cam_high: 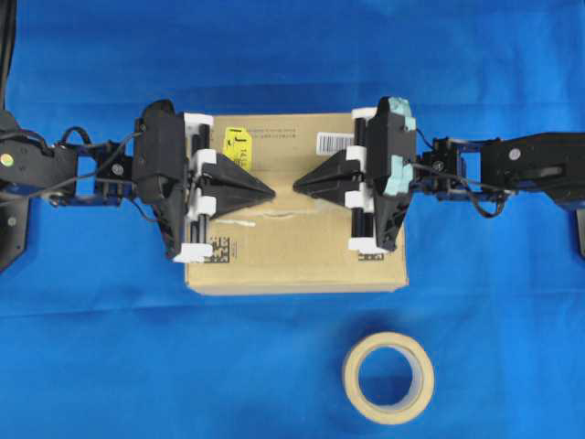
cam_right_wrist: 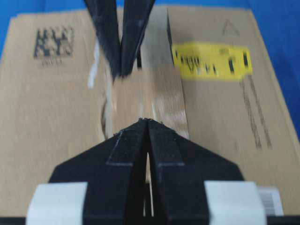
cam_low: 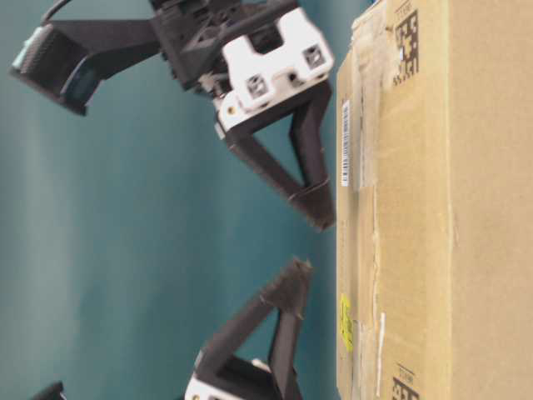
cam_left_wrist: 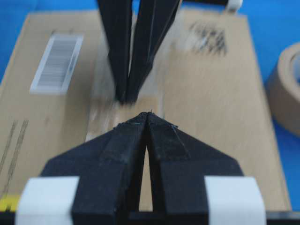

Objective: Apply tape along the seams of the closed cardboard box to seal it securely.
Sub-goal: 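Press both grippers down on the tape, smoothing it along the seam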

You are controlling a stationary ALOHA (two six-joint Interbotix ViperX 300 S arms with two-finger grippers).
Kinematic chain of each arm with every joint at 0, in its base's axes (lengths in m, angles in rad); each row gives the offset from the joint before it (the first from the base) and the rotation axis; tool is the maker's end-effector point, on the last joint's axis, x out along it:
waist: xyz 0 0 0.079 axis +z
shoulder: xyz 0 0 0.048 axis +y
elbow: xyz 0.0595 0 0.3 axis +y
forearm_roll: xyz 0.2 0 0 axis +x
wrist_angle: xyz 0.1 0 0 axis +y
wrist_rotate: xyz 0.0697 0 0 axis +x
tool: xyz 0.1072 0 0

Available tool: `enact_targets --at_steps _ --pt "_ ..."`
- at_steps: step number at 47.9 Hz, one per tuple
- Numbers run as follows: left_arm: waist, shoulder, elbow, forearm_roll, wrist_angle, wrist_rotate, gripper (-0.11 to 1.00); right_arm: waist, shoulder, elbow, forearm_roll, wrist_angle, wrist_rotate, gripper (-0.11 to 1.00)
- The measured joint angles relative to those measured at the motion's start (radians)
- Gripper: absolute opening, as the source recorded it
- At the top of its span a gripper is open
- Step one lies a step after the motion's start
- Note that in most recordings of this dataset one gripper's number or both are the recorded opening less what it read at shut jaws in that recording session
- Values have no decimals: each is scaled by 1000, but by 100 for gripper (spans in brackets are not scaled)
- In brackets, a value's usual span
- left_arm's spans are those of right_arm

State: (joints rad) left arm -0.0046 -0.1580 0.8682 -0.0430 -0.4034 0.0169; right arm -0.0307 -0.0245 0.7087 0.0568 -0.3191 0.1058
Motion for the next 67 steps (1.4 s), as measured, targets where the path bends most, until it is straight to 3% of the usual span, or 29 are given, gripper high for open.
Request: enact_targets --at_steps 27,44,67 --pt "-5 114 15 0 -3 -21 0 14 121 -61 12 -8 17 -1" --pt "-5 48 117 0 -12 -34 0 38 101 2 97 -5 17 -1" --pt "-5 -26 143 -2 29 -25 0 44 15 55 101 11 2 -1"
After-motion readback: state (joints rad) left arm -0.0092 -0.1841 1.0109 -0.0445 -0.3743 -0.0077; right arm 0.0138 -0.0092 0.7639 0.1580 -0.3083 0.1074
